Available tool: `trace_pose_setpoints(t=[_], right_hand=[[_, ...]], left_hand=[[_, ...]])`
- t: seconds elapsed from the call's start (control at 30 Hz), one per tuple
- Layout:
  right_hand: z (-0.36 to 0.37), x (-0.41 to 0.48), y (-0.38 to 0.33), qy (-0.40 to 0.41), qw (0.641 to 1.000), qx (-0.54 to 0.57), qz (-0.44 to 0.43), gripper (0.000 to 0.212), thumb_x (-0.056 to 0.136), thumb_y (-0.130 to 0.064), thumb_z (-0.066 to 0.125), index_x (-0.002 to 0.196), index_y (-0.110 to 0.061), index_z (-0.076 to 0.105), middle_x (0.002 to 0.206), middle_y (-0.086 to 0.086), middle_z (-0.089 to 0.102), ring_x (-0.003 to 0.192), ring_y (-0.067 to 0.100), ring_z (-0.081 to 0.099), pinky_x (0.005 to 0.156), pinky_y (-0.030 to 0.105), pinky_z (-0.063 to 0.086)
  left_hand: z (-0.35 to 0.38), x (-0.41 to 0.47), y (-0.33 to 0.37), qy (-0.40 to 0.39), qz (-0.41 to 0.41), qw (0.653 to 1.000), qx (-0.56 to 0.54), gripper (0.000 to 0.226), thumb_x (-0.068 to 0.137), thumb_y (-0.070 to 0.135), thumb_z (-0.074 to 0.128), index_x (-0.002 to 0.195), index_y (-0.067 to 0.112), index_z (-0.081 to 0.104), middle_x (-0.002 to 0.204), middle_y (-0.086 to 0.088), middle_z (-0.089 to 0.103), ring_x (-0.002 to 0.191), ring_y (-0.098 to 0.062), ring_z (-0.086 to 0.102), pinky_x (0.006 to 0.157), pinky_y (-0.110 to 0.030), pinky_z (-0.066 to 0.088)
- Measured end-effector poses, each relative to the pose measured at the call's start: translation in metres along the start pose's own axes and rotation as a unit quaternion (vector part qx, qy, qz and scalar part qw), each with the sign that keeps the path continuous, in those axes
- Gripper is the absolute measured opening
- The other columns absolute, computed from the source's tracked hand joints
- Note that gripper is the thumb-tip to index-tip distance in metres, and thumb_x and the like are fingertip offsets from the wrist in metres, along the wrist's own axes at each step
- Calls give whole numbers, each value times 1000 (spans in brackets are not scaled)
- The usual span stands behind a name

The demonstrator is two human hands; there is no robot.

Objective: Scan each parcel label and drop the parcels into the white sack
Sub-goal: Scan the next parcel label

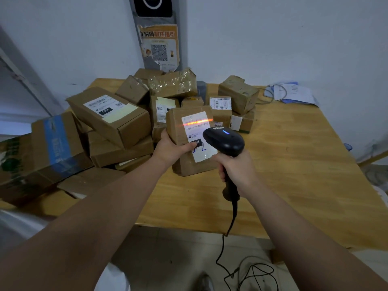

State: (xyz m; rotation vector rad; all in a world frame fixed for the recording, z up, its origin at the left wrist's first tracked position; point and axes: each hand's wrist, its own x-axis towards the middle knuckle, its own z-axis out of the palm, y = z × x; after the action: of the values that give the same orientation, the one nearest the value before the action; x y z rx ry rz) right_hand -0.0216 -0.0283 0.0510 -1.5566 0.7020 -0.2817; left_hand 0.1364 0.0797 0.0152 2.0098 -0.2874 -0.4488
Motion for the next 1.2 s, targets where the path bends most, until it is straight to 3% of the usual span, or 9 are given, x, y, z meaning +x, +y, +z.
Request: trace_pose_setpoints(t=[0.23, 0.4, 0.63, 0.73, 0.87, 0.93, 1.03, 1.13, 1.2], right_hand=[[23, 1, -7, -59, 994, -26, -92, 30, 84, -8, 66, 56, -7, 55, 48, 10, 48, 42, 18, 45, 50, 28, 42], [75, -13, -11, -119, 982, -1, -144, 34, 85, -5, 67, 54, -7, 54, 44, 7, 48, 40, 16, 45, 50, 24, 43], [194, -77, 6, -258, 951, 35, -167, 40, 83, -1, 70, 49, -12, 52, 43, 1, 48, 42, 15, 46, 53, 24, 43], [248, -105, 34, -281, 950, 17, -134, 34, 82, -3, 72, 55, -13, 54, 44, -5, 49, 43, 11, 47, 52, 24, 43], [310, -138, 80, -308, 948, -41, -67, 25, 81, -7, 75, 66, -15, 56, 47, -14, 56, 48, -2, 54, 53, 10, 41], [337, -150, 103, -327, 942, -68, -39, 34, 82, 1, 71, 61, -19, 53, 43, -20, 55, 45, -6, 54, 49, 7, 39], [370, -157, 140, -341, 933, -116, 6, 39, 83, 4, 68, 59, -20, 49, 38, -16, 50, 40, -3, 50, 46, 10, 37], [390, -151, 180, -333, 926, -169, 49, 36, 82, -11, 73, 56, -20, 51, 38, -11, 49, 38, 1, 46, 49, 20, 36], [397, -145, 207, -311, 927, -198, 66, 34, 79, -17, 76, 56, -20, 52, 38, -11, 50, 41, 3, 47, 52, 22, 37]], left_hand=[[-22, -27, 0, 10, 43, 997, -69, 106, 69, 37, 85, 149, 17, 19, 134, 4, 50, 121, -15, 51, 96, -34, 48], [-79, -63, -22, 54, 57, 991, -107, 98, 72, 31, 84, 146, 19, 21, 109, 22, 53, 97, 5, 56, 74, -13, 49], [-196, -154, -127, 188, 10, 970, -155, 91, 69, 28, 85, 136, 23, 25, 120, 16, 53, 101, 11, 58, 88, -18, 53], [-251, -210, -189, 259, -12, 956, -137, 95, 68, 19, 83, 140, 19, 22, 120, 14, 54, 103, 12, 58, 87, -18, 53], [-310, -271, -270, 309, -92, 947, -12, 113, 63, 33, 88, 146, 40, 13, 139, 7, 41, 131, -9, 43, 101, -41, 45], [-320, -284, -304, 291, -173, 940, 56, 119, 67, 30, 83, 151, 39, 0, 140, -2, 33, 134, -23, 34, 106, -51, 39], [-317, -282, -351, 196, -267, 931, 154, 112, 79, 30, 70, 151, 30, -15, 139, -12, 23, 133, -36, 24, 107, -49, 32], [-307, -261, -393, 114, -284, 925, 226, 108, 83, 44, 62, 151, 20, -18, 149, -15, 11, 137, -40, 17, 110, -48, 28], [-297, -243, -429, 87, -268, 918, 278, 107, 78, 63, 46, 151, 17, -17, 150, -17, 12, 134, -39, 24, 107, -47, 33]])
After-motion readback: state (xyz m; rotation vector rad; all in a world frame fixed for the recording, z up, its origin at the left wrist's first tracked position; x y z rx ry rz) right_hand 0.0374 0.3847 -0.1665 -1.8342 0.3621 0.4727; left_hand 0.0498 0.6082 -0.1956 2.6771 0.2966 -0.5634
